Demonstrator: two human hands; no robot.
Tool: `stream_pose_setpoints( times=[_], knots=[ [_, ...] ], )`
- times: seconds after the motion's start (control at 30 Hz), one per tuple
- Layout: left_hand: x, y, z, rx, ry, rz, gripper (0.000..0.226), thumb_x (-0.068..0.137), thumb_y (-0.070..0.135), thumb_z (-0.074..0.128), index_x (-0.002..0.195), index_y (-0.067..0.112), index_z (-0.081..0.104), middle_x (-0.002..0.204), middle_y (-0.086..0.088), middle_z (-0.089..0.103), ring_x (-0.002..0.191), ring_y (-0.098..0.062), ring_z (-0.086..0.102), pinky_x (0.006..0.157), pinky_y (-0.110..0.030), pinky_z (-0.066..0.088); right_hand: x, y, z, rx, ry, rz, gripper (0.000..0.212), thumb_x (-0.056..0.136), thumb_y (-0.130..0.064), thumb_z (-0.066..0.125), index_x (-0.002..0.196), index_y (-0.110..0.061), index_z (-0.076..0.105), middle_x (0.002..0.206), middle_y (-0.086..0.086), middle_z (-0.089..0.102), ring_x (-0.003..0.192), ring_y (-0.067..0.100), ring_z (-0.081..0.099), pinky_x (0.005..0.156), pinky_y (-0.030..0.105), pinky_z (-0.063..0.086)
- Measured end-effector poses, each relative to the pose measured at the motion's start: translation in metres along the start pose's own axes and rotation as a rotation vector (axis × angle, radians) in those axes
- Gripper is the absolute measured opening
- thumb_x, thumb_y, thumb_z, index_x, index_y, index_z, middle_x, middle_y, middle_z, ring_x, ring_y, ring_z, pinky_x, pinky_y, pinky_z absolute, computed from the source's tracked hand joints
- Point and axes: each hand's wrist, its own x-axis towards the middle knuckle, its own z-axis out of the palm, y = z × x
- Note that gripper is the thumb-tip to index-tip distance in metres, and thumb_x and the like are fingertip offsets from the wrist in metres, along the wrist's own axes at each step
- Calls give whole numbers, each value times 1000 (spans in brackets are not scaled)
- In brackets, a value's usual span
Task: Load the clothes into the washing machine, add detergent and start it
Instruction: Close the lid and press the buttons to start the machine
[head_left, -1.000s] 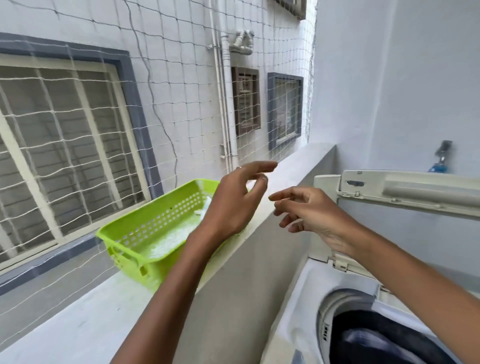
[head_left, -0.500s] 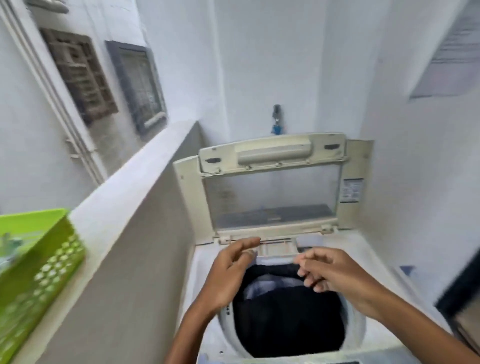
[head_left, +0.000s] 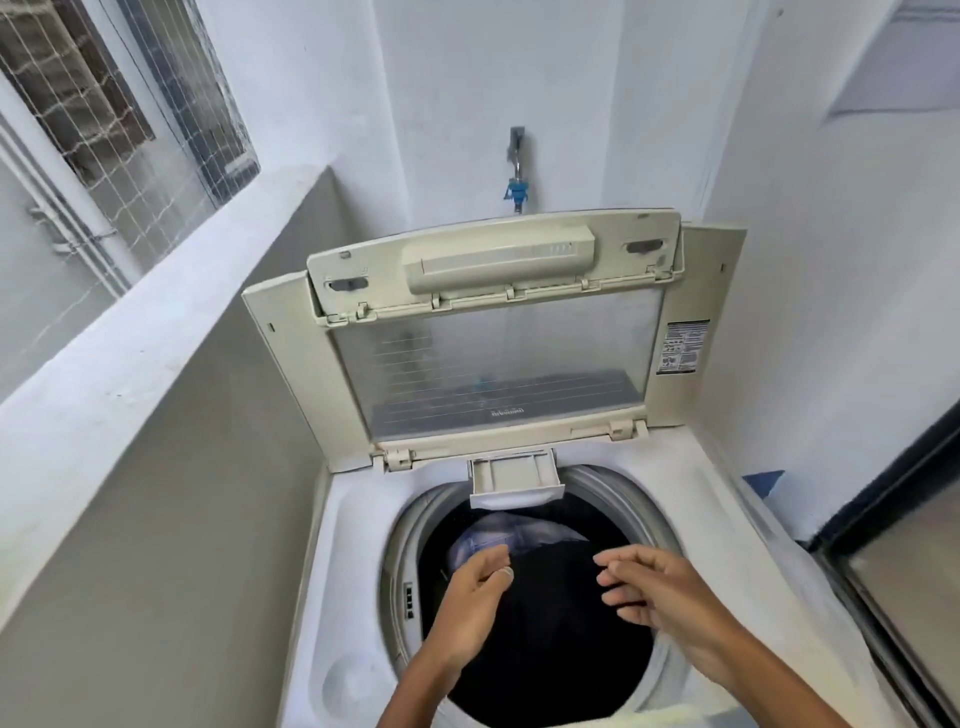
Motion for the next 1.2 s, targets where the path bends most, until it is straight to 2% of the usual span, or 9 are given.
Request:
stream_pose_setpoints(
  times=[0.13,0.2,0.33,0.47,0.57,0.8,0.93,1.03,1.2],
  knots=[
    [25,2,-4,-58,128,-55,43,98,11,48,140,16,41,146,2,43,128,-11,43,107,-25,30,40,2,15,45,16,28,17,93,-8,54,98,-10,70,95,10,72,80,18,68,67,26,52],
    [40,4,-7,-80,171,-78,54,97,10,48,148,13,28,151,1,34,137,-14,36,105,-20,27,64,5,20,86,31,43,18,93,-8,54,106,-9,67,101,10,71,89,21,68,72,27,53],
    [66,-1,-11,-102,175,-128,69,98,15,49,153,21,8,157,3,22,141,-15,31,108,-24,26,102,14,30,130,51,69,40,93,-4,52,133,-11,51,128,5,57,116,21,56,93,32,47],
    [87,-14,-6,-66,179,-89,67,95,16,53,151,30,17,146,14,35,126,0,41,106,-22,32,121,19,41,80,33,46,56,94,6,44,145,-13,33,145,0,39,136,17,36,108,31,31],
    [93,-23,5,-73,180,-89,71,90,24,54,150,35,19,150,10,38,131,-4,43,113,-33,34,122,21,48,37,7,39,60,93,7,44,145,-20,31,144,-7,39,137,11,33,109,27,29],
    [93,-20,16,-136,188,-93,78,96,18,52,149,42,0,147,25,13,139,4,15,113,-22,17,122,22,56,5,14,9,70,91,11,44,148,-23,24,148,-6,36,136,4,30,116,29,20],
    [95,-19,19,-138,182,-84,83,95,20,54,148,46,-6,151,26,4,143,2,6,119,-29,12,124,23,56,11,9,14,71,92,7,47,149,-27,22,150,-4,33,140,9,28,116,30,20],
    [95,-16,19,-140,194,-67,83,95,20,54,145,49,-5,150,27,4,143,2,7,120,-32,13,127,25,56,9,7,14,72,92,4,48,149,-31,22,151,-5,32,141,14,28,115,31,22],
    [101,-9,16,-168,197,-54,80,96,18,53,148,44,-2,145,31,7,136,6,16,111,-20,19,134,24,56,3,3,0,72,92,1,50,148,-35,22,145,-12,34,140,15,29,115,34,23]
  ],
)
